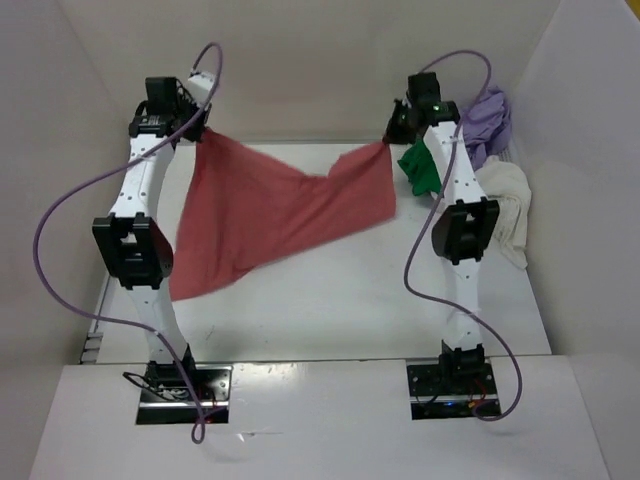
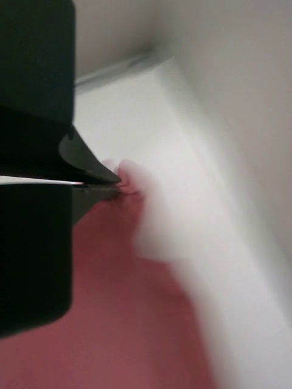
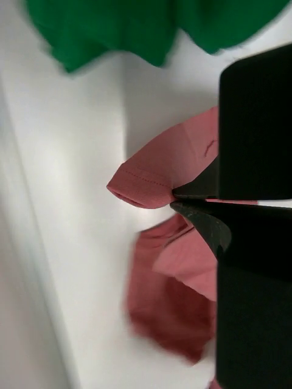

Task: Fold and stack the t-shirts
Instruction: Flatten out the tshirt

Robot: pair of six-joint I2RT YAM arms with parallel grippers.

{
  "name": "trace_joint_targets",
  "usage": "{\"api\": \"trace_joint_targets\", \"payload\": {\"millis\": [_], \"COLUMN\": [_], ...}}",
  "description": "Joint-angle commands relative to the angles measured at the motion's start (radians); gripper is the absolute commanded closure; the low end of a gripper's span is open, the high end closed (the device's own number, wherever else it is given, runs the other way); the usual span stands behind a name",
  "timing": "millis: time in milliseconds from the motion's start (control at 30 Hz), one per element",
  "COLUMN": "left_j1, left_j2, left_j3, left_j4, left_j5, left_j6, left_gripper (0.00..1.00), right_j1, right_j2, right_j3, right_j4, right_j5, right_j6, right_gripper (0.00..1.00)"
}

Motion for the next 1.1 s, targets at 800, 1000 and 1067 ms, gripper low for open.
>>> {"api": "trace_joint_targets", "payload": {"millis": [800, 1000, 1067], "left_j1": [0.084, 0.064, 0.055], "left_j2": [-1.078, -1.293, -1.344], "left_j3": [-0.971, -1.256, -1.297], "left_j4": [-0.001, -0.140, -0.132], "left_j5": [0.246, 0.165, 0.049], "left_j6": [0.325, 0.314, 0.296], "left_gripper": [1.00, 1.00, 1.00], "right_j1": [0.251, 0.483, 0.534], "right_j2": [-1.051, -1.158, -1.201], "right_j3": [-1.243, -1.500, -1.569], "right_j4": [0.277, 0.248, 0.238], "right_j5": [0.170, 0.200, 0.200], "right_j6": [0.150, 0.384, 0.462], "right_gripper": [1.00, 1.00, 1.00]}}
